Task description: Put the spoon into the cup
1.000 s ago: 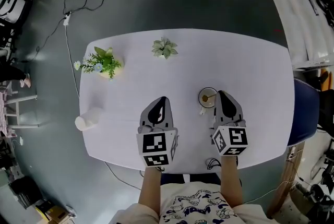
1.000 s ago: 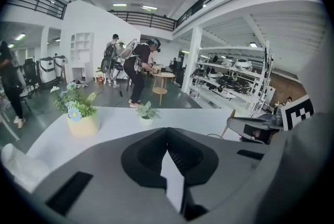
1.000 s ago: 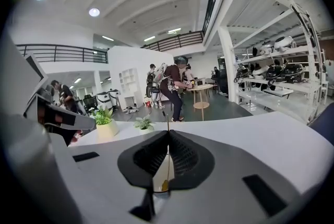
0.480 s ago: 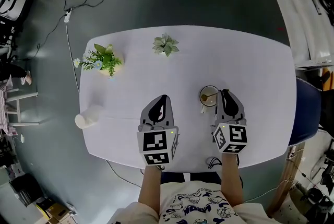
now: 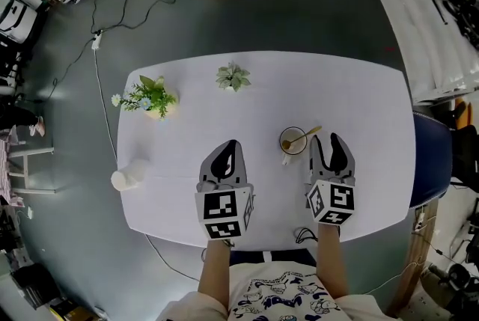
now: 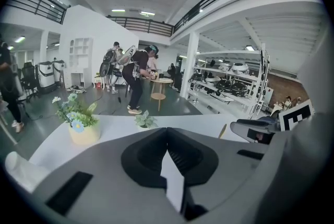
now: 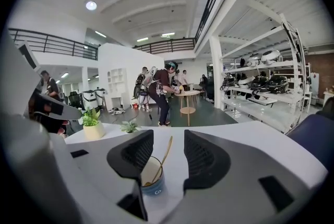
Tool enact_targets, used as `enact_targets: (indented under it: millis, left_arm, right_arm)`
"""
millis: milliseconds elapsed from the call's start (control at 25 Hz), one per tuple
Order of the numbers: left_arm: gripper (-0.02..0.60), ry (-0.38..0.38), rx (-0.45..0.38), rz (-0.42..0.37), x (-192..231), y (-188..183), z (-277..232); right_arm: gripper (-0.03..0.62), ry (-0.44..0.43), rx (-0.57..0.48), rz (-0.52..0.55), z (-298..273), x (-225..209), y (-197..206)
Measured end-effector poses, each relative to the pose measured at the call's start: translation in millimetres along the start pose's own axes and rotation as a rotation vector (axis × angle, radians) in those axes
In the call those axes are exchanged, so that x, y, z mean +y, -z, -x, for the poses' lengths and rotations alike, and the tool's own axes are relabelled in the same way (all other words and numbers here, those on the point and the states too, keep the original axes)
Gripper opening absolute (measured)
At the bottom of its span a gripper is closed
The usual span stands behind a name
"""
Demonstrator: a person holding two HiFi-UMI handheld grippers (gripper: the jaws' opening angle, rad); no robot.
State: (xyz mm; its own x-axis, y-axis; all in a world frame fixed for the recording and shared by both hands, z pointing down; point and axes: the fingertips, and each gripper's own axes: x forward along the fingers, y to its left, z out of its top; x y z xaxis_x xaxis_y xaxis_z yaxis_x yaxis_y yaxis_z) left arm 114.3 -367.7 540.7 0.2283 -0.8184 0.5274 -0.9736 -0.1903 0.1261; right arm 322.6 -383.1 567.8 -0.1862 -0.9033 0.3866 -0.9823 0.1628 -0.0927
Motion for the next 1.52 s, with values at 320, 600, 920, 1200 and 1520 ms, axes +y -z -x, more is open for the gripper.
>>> enact_targets:
  millis: [320, 600, 920, 1200, 1520]
  left_arm:
    - [0.014, 0.010, -0.126, -0.025, -10.2, -53.6, 48.2]
    - [0.014, 0.012, -0.239, -0.040, -16.1, -90.4, 95.6]
    - [0.014, 0.008, -0.339, -0.056, -16.2, -118.1, 144.4]
    - [0.014, 0.011, -0.390, -0.064, -17.3, -130.6, 168.4]
    - [0.014, 0.014, -0.409, -0.069, -20.9, -132.0, 176.0]
  right_arm:
    - [0.070, 0.007, -0.172, 0.012, 54.6, 9.3, -76.4]
    - [0.040, 0.017, -0.297, 0.045, 106.6, 19.0, -128.5]
    - [0.023, 0.025, -0.377, 0.063, 151.1, 26.8, -159.9]
    - [0.015, 0.026, -0.414, 0.070, 171.5, 33.9, -176.9]
    - [0.015, 0.014, -0.428, 0.075, 179.6, 36.6, -179.6]
